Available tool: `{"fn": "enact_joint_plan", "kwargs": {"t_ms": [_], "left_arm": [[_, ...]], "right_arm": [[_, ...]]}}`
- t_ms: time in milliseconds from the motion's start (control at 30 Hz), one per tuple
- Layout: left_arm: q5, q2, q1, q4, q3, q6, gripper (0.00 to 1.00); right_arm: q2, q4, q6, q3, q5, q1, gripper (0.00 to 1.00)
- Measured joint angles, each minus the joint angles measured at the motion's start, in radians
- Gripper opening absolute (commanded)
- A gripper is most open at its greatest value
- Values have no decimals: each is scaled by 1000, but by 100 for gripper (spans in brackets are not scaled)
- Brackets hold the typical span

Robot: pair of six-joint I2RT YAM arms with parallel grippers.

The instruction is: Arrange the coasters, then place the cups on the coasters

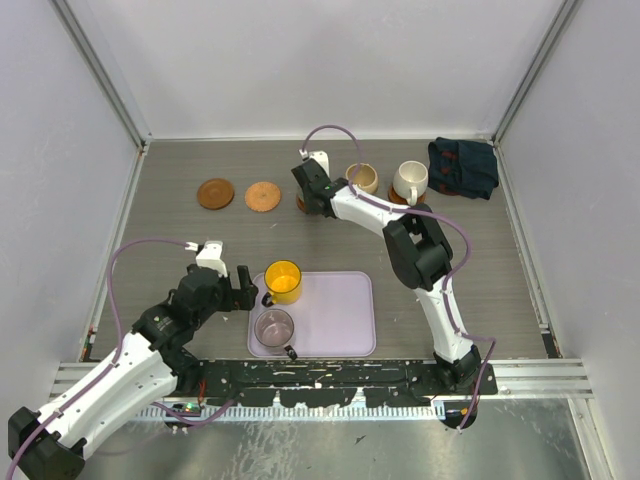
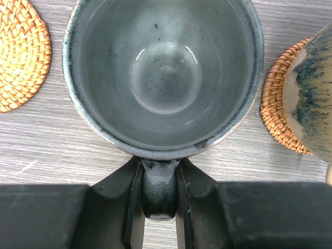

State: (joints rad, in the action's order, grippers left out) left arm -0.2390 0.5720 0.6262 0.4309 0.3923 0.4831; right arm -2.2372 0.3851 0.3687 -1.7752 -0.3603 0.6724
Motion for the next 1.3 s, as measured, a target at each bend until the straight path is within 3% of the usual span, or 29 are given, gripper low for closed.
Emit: {"fn": "enact_joint_plan", "kwargs": {"t_ms": [67,233,500,1133,1300], "left_arm": [[0,0,0,0,0,0,98],[0,0,0,0,-2,0,98],[4,-7,0,0,-10,3,98],[19,-18,0,0,-17,3,98],[36,-39,0,0,-21,2,98]], "right_arm": [[0,-6,2,3,-1,0,1],[3,-23,8,14,-2,0,31],[23,-43,18,44,-5,5,50],[71,-71,24,97,-17,37,52],[82,-71,28,126,-23,39,57]]}}
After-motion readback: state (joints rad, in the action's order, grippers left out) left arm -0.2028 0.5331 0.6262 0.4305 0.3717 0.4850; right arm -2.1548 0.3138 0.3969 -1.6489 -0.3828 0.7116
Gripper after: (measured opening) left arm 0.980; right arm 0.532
